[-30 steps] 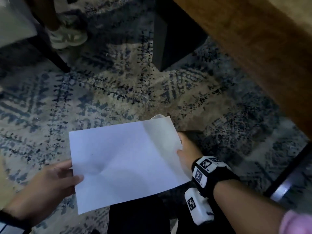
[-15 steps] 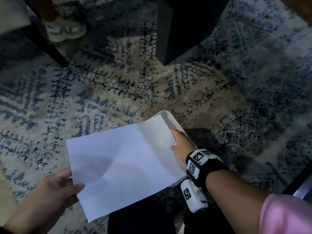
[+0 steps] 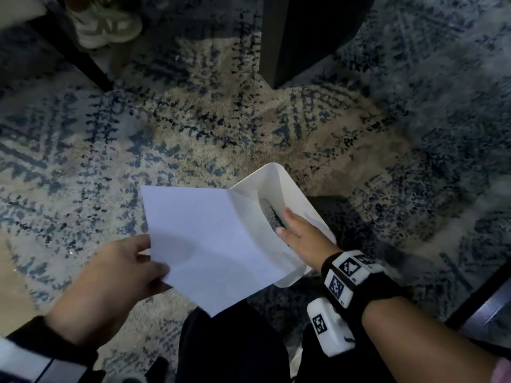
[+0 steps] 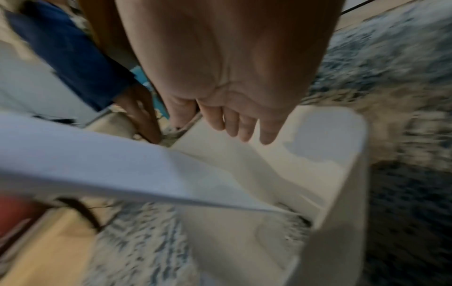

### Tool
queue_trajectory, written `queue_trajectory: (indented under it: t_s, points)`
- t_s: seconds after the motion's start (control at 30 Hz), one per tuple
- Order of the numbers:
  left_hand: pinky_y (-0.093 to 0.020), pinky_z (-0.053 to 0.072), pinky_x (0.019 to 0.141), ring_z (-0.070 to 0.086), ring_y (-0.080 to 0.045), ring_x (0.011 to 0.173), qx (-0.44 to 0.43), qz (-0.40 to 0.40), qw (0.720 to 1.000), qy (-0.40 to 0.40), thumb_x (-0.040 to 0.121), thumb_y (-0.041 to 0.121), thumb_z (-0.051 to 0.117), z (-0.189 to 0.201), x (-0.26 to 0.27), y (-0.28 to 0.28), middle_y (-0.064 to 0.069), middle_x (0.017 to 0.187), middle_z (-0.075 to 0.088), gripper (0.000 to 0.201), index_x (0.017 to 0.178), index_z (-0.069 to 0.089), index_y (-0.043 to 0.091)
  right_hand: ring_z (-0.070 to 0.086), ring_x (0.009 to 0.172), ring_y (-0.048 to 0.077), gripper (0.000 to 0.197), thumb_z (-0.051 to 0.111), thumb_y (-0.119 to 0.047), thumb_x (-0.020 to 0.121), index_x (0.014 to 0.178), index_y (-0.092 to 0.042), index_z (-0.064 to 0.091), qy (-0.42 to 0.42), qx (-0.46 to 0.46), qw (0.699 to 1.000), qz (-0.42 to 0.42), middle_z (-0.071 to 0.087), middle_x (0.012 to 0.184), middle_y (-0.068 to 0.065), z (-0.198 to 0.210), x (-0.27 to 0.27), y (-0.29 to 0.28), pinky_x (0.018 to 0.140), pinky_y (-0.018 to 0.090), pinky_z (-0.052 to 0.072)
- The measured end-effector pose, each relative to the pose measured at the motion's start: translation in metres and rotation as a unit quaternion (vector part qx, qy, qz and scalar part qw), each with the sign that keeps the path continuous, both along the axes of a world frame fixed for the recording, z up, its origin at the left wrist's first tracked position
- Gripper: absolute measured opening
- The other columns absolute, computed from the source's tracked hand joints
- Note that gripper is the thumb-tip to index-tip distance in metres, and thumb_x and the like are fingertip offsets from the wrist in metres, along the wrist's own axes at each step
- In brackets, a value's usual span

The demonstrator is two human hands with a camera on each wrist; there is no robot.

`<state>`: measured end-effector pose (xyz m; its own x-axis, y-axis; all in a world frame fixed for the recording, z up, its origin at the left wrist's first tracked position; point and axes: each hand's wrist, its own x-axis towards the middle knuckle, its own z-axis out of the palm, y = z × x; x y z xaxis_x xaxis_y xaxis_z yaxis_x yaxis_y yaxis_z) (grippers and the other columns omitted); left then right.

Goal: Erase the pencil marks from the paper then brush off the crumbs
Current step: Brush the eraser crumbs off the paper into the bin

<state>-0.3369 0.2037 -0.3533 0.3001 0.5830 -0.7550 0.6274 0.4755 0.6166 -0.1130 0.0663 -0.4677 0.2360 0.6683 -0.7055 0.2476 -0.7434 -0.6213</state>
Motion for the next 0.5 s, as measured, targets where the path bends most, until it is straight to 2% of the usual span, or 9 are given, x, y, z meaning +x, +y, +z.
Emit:
queue_trajectory:
  t_s: [0.1, 0.17, 0.23, 0.3, 0.33, 0.4, 0.47, 0.5]
  points:
    - [-0.015, 0.051, 0.044, 0.066, -0.011, 0.05, -0.003, 0.013, 1.0, -0.018, 0.078, -0.018, 0.049, 0.004, 0.013, -0.008, -0.007, 0.06, 0.073, 0.034, 0.086, 0.065, 0.011, -0.009, 0.142, 0.006, 0.066, 0.036, -0.039, 0.095, 0.147, -0.02, -0.001, 0.025, 0.098, 0.992, 0.076, -0.007, 0.156, -0.006, 0.037, -0.039, 0.011, 0.118, 0.03, -0.001]
    - [-0.015, 0.052, 0.045, 0.065, -0.013, 0.05, -0.005, 0.01, 0.999, -0.03, 0.078, -0.019, 0.048, 0.006, 0.02, -0.014, -0.007, 0.059, 0.072, 0.036, 0.085, 0.066, 0.011, -0.019, 0.138, 0.0, 0.071, 0.023, -0.056, 0.086, 0.141, -0.03, -0.014, 0.049, 0.134, 0.977, 0.155, -0.019, 0.151, -0.014, 0.057, -0.065, 0.018, 0.116, 0.031, -0.009]
    - [-0.018, 0.055, 0.048, 0.065, -0.018, 0.055, 0.005, 0.005, 1.0, -0.029, 0.078, -0.017, 0.05, 0.007, 0.025, -0.019, -0.009, 0.066, 0.074, 0.036, 0.085, 0.067, 0.013, -0.022, 0.137, -0.003, 0.073, 0.009, -0.067, 0.073, 0.134, -0.04, -0.019, 0.073, 0.14, 0.964, 0.214, -0.022, 0.148, -0.02, 0.062, -0.082, 0.021, 0.113, 0.029, -0.013]
    - [-0.019, 0.056, 0.05, 0.065, -0.022, 0.06, 0.012, 0.008, 1.0, -0.028, 0.078, -0.016, 0.05, 0.009, 0.026, -0.021, -0.013, 0.072, 0.073, 0.036, 0.086, 0.068, 0.014, -0.017, 0.138, -0.002, 0.082, 0.005, -0.074, 0.067, 0.139, -0.04, -0.014, 0.087, 0.108, 0.964, 0.227, -0.017, 0.151, -0.02, 0.048, -0.08, 0.015, 0.112, 0.03, -0.012]
    - [-0.018, 0.056, 0.049, 0.065, -0.022, 0.061, 0.01, 0.011, 1.0, -0.027, 0.078, -0.017, 0.05, 0.011, 0.024, -0.021, -0.014, 0.072, 0.073, 0.037, 0.087, 0.068, 0.014, -0.014, 0.14, 0.0, 0.086, 0.005, -0.075, 0.069, 0.144, -0.036, -0.008, 0.082, 0.069, 0.971, 0.213, -0.014, 0.153, -0.017, 0.037, -0.072, 0.011, 0.114, 0.033, -0.01]
    - [-0.017, 0.054, 0.048, 0.067, -0.018, 0.06, 0.002, 0.012, 0.999, -0.03, 0.078, -0.017, 0.049, 0.015, 0.021, -0.021, -0.011, 0.072, 0.074, 0.039, 0.086, 0.067, 0.016, -0.007, 0.144, 0.009, 0.073, 0.016, -0.062, 0.087, 0.147, -0.025, 0.0, 0.068, -0.018, 0.987, 0.146, -0.007, 0.157, -0.006, 0.02, -0.052, 0.005, 0.118, 0.04, -0.005]
    - [-0.015, 0.052, 0.049, 0.067, -0.016, 0.061, -0.004, 0.005, 0.999, -0.034, 0.078, -0.016, 0.048, 0.018, 0.019, -0.021, -0.009, 0.075, 0.075, 0.039, 0.088, 0.067, 0.017, -0.006, 0.144, 0.013, 0.061, 0.025, -0.045, 0.096, 0.148, -0.021, 0.002, 0.057, -0.042, 0.994, 0.086, -0.006, 0.157, -0.001, 0.015, -0.04, 0.005, 0.119, 0.041, -0.001]
    - [-0.015, 0.052, 0.049, 0.067, -0.016, 0.062, -0.004, 0.003, 0.999, -0.035, 0.078, -0.016, 0.048, 0.019, 0.019, -0.022, -0.01, 0.076, 0.075, 0.039, 0.09, 0.067, 0.016, -0.009, 0.144, 0.012, 0.062, 0.026, -0.045, 0.097, 0.148, -0.021, 0.0, 0.051, -0.028, 0.994, 0.09, -0.008, 0.157, -0.002, 0.017, -0.041, 0.01, 0.119, 0.04, -0.002]
